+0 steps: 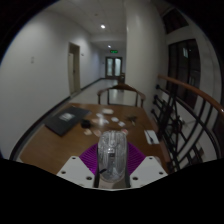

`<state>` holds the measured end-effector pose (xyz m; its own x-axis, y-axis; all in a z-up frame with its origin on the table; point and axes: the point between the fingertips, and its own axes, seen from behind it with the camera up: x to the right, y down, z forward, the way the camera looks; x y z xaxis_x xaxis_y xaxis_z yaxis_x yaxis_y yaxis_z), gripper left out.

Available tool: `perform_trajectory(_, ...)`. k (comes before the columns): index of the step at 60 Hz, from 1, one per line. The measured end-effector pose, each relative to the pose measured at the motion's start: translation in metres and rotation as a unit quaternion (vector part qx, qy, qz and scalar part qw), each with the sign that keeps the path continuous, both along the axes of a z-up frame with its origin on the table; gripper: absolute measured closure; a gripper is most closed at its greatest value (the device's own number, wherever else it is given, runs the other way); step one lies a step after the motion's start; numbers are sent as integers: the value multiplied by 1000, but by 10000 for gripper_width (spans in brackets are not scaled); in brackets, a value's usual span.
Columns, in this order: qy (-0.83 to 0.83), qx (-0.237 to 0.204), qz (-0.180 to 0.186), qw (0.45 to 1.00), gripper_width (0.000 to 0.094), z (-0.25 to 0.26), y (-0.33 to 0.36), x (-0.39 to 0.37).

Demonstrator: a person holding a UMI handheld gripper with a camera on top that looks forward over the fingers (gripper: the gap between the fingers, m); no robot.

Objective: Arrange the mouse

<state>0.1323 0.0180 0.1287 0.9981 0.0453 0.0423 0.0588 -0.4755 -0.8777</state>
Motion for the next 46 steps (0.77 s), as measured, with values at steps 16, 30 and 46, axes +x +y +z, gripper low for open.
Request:
perform_trajectory(16, -16, -114, -46, 992, 541, -133, -32, 75)
perform_trajectory(30, 17, -124, -12, 992, 156, -133, -47, 73)
perform_trajectory(46, 45, -86, 32, 995, 84, -71, -124, 95)
